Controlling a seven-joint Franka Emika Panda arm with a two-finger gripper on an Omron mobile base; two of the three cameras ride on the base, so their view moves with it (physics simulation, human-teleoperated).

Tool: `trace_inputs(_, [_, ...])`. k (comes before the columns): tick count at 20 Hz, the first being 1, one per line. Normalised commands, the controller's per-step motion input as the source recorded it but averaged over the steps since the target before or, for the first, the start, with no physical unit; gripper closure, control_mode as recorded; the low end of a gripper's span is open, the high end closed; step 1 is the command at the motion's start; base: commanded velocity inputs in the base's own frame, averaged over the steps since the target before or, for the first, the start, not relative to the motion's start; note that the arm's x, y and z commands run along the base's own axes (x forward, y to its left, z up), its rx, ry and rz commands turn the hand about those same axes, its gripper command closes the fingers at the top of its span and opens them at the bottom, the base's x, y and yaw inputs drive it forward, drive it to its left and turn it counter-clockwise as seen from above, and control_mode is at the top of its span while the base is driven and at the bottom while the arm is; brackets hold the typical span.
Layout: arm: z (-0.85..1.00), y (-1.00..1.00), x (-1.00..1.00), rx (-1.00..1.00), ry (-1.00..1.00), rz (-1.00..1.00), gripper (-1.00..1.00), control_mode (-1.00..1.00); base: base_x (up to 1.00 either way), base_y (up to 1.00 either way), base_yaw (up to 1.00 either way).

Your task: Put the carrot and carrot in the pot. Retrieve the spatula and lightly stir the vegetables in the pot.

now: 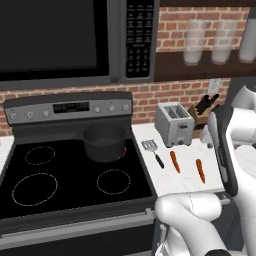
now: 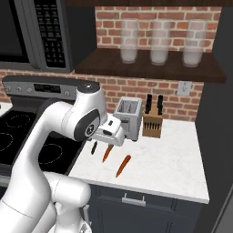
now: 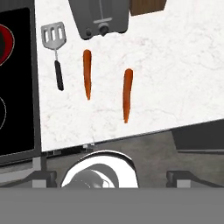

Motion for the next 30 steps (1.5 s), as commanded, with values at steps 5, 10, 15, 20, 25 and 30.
trace_inputs(5, [0.00, 0.00, 0.00, 0.00, 0.00, 0.00, -1.00, 1.00, 0.15, -0.03, 0.03])
trace_inputs(10, [0.00, 0.00, 0.00, 0.00, 0.00, 0.00, -1.00, 1.00, 0.28, 0.12, 0.00])
trace_inputs(15, [-0.31, 0.32, 0.31, 0.00, 0.02, 0.00, -1.00, -1.00, 0.00, 0.00, 0.00])
trace_inputs(20, [-0.58, 0.29, 0.40, 0.00, 0.08, 0.00, -1.00, -1.00, 0.00, 0.00, 0.00])
trace_inputs(25, [-0.38, 0.07, 0.56, 0.00, 0.10, 0.00, -1.00, -1.00, 0.00, 0.00, 0.00])
trace_inputs(30, [-0.32, 0.09, 0.57, -0.01, 0.10, 0.00, -1.00, -1.00, 0.00, 0.00, 0.00])
